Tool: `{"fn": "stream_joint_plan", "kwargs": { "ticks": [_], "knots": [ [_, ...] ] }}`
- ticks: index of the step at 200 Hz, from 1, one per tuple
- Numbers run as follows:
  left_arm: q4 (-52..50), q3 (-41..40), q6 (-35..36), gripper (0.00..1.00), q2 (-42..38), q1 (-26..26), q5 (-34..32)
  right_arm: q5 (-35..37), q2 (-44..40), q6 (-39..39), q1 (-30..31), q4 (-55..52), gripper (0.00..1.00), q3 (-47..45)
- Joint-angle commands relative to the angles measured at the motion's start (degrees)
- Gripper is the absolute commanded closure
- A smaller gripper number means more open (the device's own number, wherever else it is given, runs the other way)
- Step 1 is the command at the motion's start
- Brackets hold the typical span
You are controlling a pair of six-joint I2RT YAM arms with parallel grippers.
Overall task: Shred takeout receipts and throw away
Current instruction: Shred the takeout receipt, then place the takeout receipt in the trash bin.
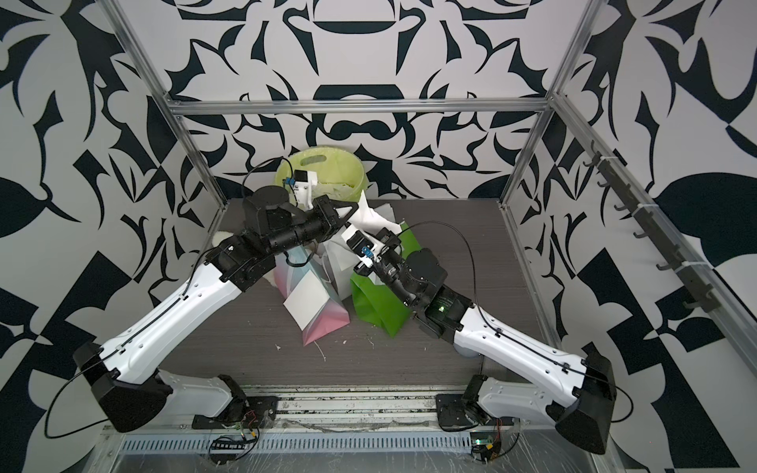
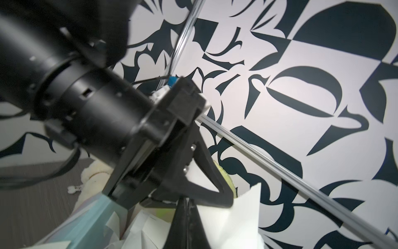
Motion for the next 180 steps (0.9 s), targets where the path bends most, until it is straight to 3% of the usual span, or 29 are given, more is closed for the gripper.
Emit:
{"fn": "stream_joint_plan", "kwargs": {
  "ticks": [1,37,76,97,122,138,159,180],
  "knots": [
    [5.0,-2.9,0.5,1.0,-3.2,-0.2,-1.5,6.2,-0.5,14.0,-3.2,3.7,1.0,3.5],
    [6.3,-3.5,0.2,1.0,-3.6,-0.2,-0.5,3.6,0.7,28.1,-12.7,5.9,1.0,3.3],
    [4.8,-2.5,1.9,1.0,-5.9,-0.5,-0.1,2.4,5.0,34.4,-26.9,5.7,1.0,5.9],
    [2.1,-1.4,4.7,1.0,-6.5,-0.5,-0.9,-2.7,7.0,38.1,-33.2,4.2,1.0,8.2],
    [-7.0,4.1,14.9,1.0,-5.1,-0.2,-9.0,-10.4,9.0,40.0,-33.5,5.5,1.0,10.4],
    [-15.0,11.0,20.1,1.0,-0.2,3.3,-11.7,-14.5,11.9,42.0,-31.7,6.7,1.0,13.1],
    [-16.0,15.0,19.9,1.0,4.4,10.6,-10.5,-15.8,17.2,38.0,-26.4,7.2,1.0,18.9],
    [-12.8,18.0,19.3,1.0,9.1,16.4,-8.2,-18.2,24.6,41.1,-24.2,9.3,1.0,25.5]
  ]
}}
